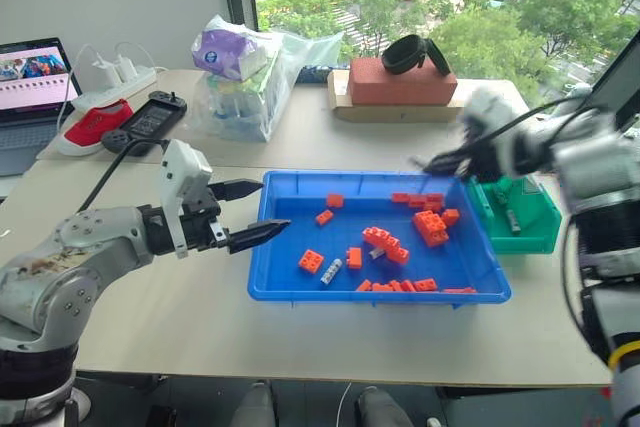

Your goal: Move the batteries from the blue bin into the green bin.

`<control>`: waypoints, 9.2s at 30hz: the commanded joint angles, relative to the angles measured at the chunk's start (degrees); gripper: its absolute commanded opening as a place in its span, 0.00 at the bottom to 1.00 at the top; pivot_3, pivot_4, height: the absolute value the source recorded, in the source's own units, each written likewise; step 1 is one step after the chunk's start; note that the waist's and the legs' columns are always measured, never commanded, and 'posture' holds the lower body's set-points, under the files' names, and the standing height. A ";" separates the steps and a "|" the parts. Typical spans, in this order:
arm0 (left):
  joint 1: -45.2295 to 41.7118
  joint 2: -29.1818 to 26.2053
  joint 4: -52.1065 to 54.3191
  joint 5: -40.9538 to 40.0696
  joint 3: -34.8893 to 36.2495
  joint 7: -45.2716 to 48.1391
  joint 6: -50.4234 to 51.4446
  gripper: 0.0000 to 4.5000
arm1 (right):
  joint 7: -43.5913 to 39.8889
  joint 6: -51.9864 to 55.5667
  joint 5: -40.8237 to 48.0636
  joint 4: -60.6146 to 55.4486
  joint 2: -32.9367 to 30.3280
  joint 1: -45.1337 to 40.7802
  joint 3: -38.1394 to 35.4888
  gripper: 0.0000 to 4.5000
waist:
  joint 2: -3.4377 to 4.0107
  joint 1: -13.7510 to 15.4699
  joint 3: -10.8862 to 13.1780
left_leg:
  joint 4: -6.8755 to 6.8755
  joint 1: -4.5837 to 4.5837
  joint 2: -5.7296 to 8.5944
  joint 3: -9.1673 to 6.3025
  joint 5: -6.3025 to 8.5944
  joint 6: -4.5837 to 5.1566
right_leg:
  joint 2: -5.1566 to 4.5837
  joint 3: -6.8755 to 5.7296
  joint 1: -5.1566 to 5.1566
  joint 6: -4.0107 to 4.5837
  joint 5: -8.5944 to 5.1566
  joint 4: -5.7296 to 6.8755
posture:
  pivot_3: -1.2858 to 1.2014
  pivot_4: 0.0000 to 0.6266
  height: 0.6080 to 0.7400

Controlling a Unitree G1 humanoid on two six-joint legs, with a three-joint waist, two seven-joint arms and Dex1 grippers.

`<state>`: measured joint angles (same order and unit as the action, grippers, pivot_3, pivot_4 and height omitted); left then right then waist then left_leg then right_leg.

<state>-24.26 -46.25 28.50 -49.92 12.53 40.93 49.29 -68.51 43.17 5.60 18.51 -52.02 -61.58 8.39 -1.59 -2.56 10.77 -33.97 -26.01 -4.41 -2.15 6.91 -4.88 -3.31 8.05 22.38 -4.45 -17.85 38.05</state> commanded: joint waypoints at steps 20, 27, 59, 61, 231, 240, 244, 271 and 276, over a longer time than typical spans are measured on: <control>-27.38 7.37 -8.84 4.81 -16.58 -2.88 9.88 1.00 | 11.98 -0.39 -7.12 19.15 -0.59 3.96 -0.86 0.06 | 0.04 -0.25 0.02 | -0.15 0.00 0.05 -0.05 -0.02 -0.01 | 0.00 0.01 -0.06 -0.01 0.01 0.06 | 0.52 0.24 1.00; -30.93 5.64 -11.48 2.60 -15.30 -0.41 15.81 1.00 | 14.69 -1.98 -7.75 20.62 1.21 5.23 -0.79 0.24 | 0.10 -0.08 0.05 | -0.14 0.00 0.06 -0.05 -0.03 -0.04 | -0.01 0.00 -0.06 -0.01 0.01 0.06 | 0.52 0.24 1.00; -17.74 -9.28 -3.75 -1.86 -5.04 15.63 11.05 1.00 | 3.70 20.76 6.84 -27.13 2.62 12.02 7.93 0.96 | 0.30 -0.16 0.17 | -0.26 -0.05 0.05 -0.19 -0.06 -0.08 | 0.01 -0.10 -0.05 -0.02 0.00 0.21 | 0.52 0.24 1.00; -15.75 -9.55 -3.41 -1.22 -4.84 15.32 10.03 1.00 | 4.83 21.74 7.34 -27.64 3.74 12.08 8.49 0.96 | 0.30 -0.14 0.17 | -0.27 -0.05 0.05 -0.19 -0.06 -0.08 | 0.01 -0.10 -0.05 -0.02 0.00 0.20 | 0.52 0.24 1.00; -2.31 -11.69 5.42 1.25 -1.03 6.77 11.45 1.00 | 1.28 -0.26 2.22 -23.58 18.30 9.72 24.03 0.99 | 0.29 0.03 0.18 | -0.41 -0.24 0.02 -0.82 -0.09 -0.12 | 0.00 -0.95 -0.09 0.10 -0.05 0.48 | 0.52 0.24 1.00; -1.86 -12.35 6.08 0.48 -0.70 5.25 11.74 1.00 | -0.74 -6.46 -2.14 -18.54 19.50 10.30 26.64 0.94 | 0.29 -0.14 0.18 | -0.41 -0.23 0.02 -0.83 -0.09 -0.12 | 0.02 -0.95 -0.07 0.11 -0.06 0.51 | 0.52 0.24 1.00; -1.57 -12.70 6.34 0.02 -0.43 4.75 11.75 1.00 | -1.54 -8.58 -4.16 -17.82 19.29 11.03 27.74 0.70 | 0.29 -0.05 0.18 | -0.41 -0.23 0.02 -0.83 -0.09 -0.13 | 0.01 -0.96 -0.07 0.11 -0.06 0.51 | 0.52 0.24 1.00; -6.64 -8.83 1.30 2.86 -7.53 6.87 6.30 1.00 | 5.03 -10.28 1.03 15.15 5.75 -4.82 -0.29 0.06 | 0.26 -0.03 0.18 | -0.41 -0.21 0.04 -0.82 -0.09 -0.13 | 0.00 -0.95 -0.10 0.13 -0.07 0.45 | 0.52 0.24 1.00; -8.35 -8.03 -0.04 4.06 -8.95 7.54 5.79 1.00 | 10.75 -10.54 -4.74 29.51 3.69 -9.74 -0.13 0.06 | 0.27 -0.04 0.19 | -0.24 -0.22 0.04 -0.80 -0.09 -0.13 | -0.02 -0.94 -0.06 0.14 -0.07 0.33 | 0.52 0.24 1.00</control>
<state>-31.61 -54.24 28.30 -46.48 3.21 47.98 56.21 -58.46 33.53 2.31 46.20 -46.91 -69.71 8.92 -1.32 -2.60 10.97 -34.18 -26.23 -4.37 -2.95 6.82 -5.01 -3.33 7.10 22.31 -4.31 -17.92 38.35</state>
